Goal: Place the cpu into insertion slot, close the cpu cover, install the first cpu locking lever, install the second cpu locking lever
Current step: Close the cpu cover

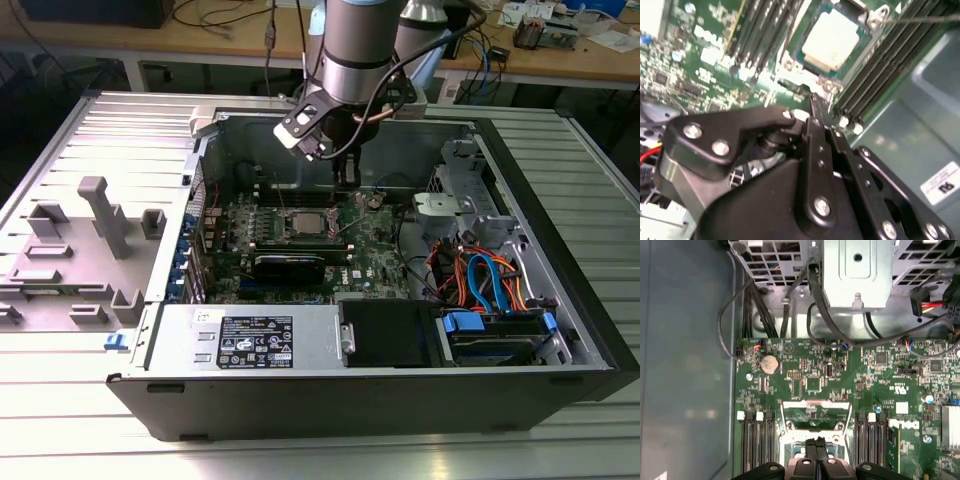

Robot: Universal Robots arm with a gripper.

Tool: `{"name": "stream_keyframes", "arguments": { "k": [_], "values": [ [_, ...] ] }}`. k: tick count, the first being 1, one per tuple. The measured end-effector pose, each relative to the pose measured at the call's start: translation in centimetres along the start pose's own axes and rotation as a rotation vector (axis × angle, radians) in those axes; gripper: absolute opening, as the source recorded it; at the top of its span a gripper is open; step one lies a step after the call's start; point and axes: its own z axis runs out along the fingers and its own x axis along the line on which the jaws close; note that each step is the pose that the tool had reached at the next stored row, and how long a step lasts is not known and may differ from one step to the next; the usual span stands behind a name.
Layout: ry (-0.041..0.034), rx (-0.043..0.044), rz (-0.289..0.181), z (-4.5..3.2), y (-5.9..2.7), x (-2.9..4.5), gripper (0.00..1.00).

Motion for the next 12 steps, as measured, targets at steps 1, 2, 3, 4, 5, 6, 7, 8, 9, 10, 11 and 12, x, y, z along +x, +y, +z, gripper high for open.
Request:
{"name": "stream_keyframes", "arguments": {
  "k": [1, 2, 3, 4, 5, 6, 7, 8, 9, 10, 11, 12],
  "values": [
    [0.0000, 0.0000, 0.000, 0.01, 0.26, 0.00, 0.11],
    [0.0001, 0.0001, 0.000, 0.01, 0.57, -0.01, 0.11],
    [0.0000, 0.0001, 0.000, 0.01, 0.92, -0.01, 0.11],
    [0.0000, 0.0000, 0.000, 0.02, 1.14, -0.02, 0.11],
    [0.0000, 0.0001, 0.000, -0.02, 1.28, -0.01, 0.11],
    [-0.0001, 0.0002, 0.000, -0.09, 1.35, -0.01, 0.11],
    [0.0000, 0.0001, 0.000, -0.13, 1.42, -0.01, 0.11],
    [-0.0001, 0.0001, 0.000, -0.18, 1.54, -0.02, 0.11],
    [0.0002, 0.0000, 0.000, -0.20, 1.68, -0.02, 0.11],
    [0.0002, 0.0000, 0.000, -0.21, 1.96, -0.02, 0.11],
    [0.0000, 0.0001, 0.000, -0.23, 2.14, -0.03, 0.11],
    [0.0001, 0.0000, 0.000, -0.24, 2.32, -0.03, 0.11]
  ]
}}
